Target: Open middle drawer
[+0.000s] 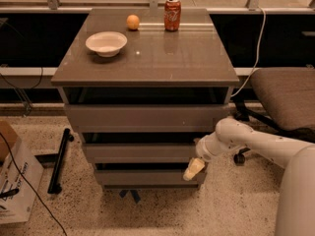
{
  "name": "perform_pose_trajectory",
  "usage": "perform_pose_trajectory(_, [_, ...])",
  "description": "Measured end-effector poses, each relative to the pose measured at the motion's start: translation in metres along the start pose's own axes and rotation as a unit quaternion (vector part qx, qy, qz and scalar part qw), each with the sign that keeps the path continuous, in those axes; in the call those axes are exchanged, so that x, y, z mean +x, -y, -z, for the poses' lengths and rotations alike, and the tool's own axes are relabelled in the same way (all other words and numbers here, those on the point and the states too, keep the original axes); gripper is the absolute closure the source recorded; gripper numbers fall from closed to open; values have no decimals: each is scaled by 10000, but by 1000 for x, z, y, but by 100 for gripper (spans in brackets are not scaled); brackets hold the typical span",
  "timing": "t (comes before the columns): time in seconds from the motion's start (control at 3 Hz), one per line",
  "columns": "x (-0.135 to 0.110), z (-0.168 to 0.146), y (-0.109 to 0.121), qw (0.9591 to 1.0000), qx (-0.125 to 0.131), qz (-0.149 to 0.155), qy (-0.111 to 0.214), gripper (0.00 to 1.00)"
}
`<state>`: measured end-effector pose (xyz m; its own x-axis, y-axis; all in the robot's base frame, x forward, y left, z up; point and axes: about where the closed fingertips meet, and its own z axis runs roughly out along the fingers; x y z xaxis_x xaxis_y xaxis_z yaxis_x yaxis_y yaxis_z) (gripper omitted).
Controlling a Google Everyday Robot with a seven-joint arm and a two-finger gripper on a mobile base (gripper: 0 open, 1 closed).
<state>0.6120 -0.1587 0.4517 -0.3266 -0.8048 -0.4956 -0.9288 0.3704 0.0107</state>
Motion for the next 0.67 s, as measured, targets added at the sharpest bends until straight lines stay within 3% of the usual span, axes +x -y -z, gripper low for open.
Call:
perform_pose_trajectory(0.33, [-7, -15, 8, 9999, -54, 133, 6, 0])
perform_pose_trajectory(0.67, [-14, -18, -1, 9987, -243, 428, -127, 26])
